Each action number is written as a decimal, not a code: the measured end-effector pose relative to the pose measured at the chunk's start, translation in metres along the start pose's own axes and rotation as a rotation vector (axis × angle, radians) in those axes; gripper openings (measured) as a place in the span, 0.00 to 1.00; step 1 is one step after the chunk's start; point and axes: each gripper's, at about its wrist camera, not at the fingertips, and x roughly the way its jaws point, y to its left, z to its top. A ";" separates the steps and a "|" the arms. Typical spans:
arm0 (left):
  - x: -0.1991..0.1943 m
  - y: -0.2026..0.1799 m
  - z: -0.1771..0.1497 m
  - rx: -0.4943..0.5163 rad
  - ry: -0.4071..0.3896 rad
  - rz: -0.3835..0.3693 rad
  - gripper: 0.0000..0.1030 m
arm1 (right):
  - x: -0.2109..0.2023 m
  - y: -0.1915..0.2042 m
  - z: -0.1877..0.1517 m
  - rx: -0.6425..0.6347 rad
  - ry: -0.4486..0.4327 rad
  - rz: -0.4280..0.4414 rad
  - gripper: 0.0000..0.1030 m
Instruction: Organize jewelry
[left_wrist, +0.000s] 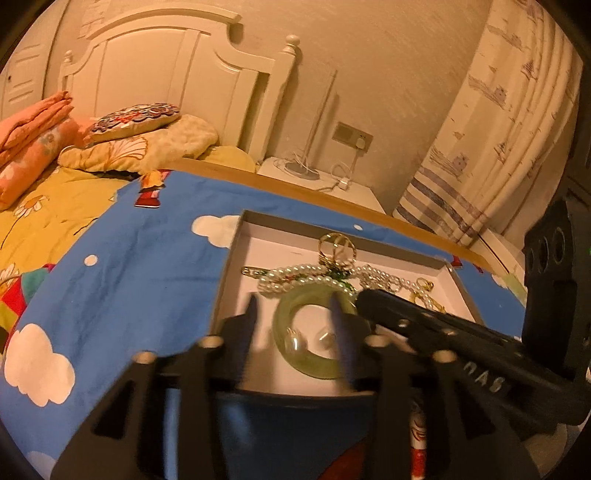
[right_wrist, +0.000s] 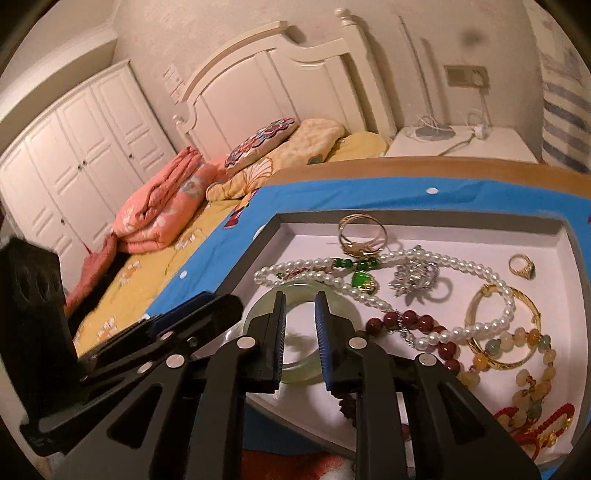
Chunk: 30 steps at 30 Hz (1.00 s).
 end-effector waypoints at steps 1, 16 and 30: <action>-0.002 0.002 0.000 -0.009 -0.011 0.000 0.66 | -0.002 -0.003 0.001 0.019 -0.003 0.003 0.23; -0.025 -0.071 -0.011 0.278 -0.132 0.206 0.98 | -0.110 -0.031 -0.034 0.051 -0.266 -0.336 0.84; -0.015 -0.070 -0.024 0.320 -0.059 0.182 0.98 | -0.100 -0.031 -0.047 -0.003 -0.270 -0.504 0.84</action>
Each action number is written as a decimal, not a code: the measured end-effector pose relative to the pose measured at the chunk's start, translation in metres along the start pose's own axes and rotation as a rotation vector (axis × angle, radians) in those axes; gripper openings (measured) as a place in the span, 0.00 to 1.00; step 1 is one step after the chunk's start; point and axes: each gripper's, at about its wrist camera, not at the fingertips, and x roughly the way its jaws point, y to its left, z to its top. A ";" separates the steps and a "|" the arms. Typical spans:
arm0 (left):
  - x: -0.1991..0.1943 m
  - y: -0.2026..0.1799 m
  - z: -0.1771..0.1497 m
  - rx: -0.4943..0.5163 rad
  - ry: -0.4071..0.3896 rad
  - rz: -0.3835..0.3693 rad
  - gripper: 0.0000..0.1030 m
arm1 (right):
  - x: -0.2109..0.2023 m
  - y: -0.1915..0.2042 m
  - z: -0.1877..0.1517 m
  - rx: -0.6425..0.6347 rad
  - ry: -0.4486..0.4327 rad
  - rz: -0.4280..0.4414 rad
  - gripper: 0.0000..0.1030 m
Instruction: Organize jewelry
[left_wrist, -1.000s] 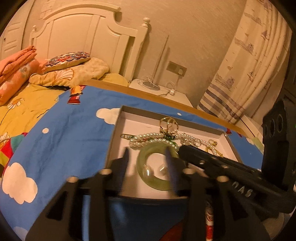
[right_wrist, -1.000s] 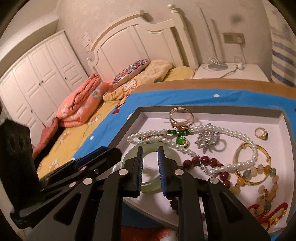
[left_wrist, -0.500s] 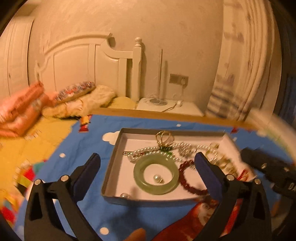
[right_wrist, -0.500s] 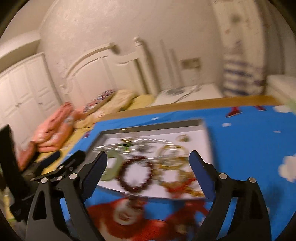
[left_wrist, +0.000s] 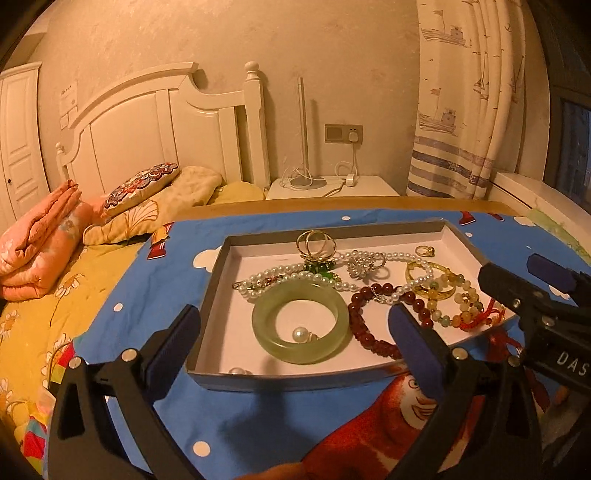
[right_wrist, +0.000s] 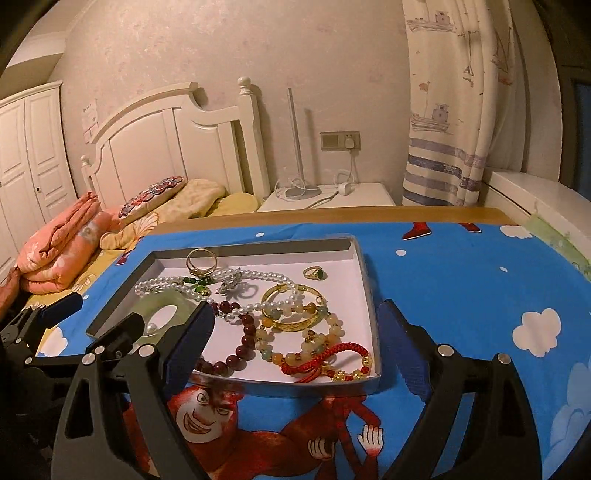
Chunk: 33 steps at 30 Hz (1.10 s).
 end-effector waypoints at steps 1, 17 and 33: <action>0.000 -0.001 0.000 0.000 -0.001 0.000 0.98 | -0.001 0.000 0.000 0.000 -0.003 -0.004 0.84; 0.007 0.021 0.000 -0.104 0.040 0.017 0.98 | 0.004 -0.003 0.000 0.015 0.032 -0.012 0.84; 0.008 0.023 -0.001 -0.111 0.050 0.014 0.98 | 0.005 -0.004 0.000 0.016 0.033 -0.010 0.84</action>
